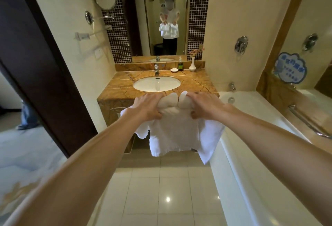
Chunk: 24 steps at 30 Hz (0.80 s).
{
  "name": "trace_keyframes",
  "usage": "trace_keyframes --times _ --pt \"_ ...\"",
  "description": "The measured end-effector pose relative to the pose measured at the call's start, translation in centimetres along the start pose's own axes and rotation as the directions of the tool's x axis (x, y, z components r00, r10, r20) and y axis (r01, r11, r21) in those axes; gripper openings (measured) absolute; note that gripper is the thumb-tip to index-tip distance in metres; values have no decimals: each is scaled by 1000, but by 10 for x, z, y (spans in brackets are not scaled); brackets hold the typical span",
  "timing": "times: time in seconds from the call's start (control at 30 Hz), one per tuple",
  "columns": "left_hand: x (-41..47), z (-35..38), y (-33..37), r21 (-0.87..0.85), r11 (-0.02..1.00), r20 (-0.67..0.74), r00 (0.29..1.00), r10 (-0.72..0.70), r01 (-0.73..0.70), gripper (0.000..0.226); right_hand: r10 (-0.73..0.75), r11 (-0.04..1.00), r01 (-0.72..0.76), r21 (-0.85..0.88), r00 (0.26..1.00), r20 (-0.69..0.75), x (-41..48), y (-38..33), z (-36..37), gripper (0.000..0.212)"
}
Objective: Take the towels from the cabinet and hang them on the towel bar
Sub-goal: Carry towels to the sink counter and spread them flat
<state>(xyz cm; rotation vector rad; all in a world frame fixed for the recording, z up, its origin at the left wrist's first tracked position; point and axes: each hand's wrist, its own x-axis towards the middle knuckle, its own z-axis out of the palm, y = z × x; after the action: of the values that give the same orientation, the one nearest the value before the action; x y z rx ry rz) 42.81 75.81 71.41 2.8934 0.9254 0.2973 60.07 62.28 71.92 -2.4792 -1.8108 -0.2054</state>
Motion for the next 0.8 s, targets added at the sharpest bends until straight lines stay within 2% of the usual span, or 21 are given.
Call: trace_keyframes --times 0.2,0.8 --pt "56 4 -28 61 998 -9 1000 -1 1 59 -46 998 46 -44 999 -1 62 13 8 71" --pt "247 25 -99 18 999 3 999 34 -34 55 19 999 -18 -44 1000 22 248 66 32 64"
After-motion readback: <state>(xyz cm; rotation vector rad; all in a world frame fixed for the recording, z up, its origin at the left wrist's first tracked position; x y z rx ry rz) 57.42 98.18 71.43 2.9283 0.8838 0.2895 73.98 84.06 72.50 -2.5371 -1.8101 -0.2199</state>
